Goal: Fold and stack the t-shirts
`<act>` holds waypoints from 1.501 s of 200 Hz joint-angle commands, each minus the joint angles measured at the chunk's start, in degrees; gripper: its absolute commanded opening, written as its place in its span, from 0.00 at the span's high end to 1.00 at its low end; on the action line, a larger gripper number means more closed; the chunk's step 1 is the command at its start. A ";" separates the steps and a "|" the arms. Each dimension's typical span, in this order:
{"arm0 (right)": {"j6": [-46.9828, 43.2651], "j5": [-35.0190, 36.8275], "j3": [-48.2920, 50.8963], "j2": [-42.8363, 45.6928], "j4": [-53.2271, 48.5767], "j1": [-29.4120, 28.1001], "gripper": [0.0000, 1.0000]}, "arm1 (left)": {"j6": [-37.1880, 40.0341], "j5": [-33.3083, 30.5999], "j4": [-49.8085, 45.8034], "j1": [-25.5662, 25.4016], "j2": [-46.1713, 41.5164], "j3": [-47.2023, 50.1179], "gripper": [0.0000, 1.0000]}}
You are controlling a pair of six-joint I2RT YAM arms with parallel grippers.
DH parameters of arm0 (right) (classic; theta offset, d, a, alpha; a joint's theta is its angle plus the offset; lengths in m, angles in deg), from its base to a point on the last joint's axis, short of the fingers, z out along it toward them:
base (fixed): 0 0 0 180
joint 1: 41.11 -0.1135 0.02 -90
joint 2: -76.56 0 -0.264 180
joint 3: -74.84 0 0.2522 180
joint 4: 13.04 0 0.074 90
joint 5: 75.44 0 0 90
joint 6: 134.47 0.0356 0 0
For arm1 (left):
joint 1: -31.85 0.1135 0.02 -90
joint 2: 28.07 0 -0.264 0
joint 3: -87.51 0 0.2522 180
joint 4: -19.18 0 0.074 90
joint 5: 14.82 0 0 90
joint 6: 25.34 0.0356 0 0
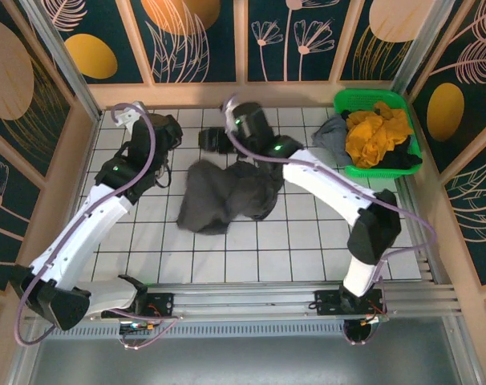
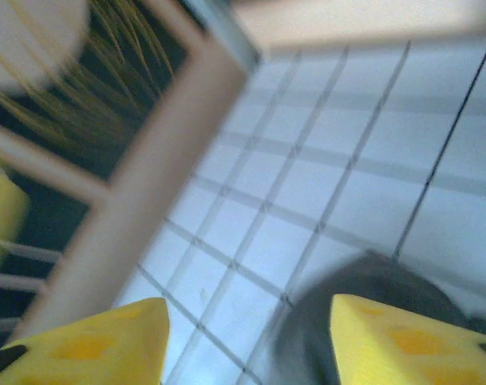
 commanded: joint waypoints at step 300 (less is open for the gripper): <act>10.67 -5.13 21.42 -7.36 -8.00 26.38 0.48 | 13.43 12.03 1.63 -23.43 20.07 14.86 1.00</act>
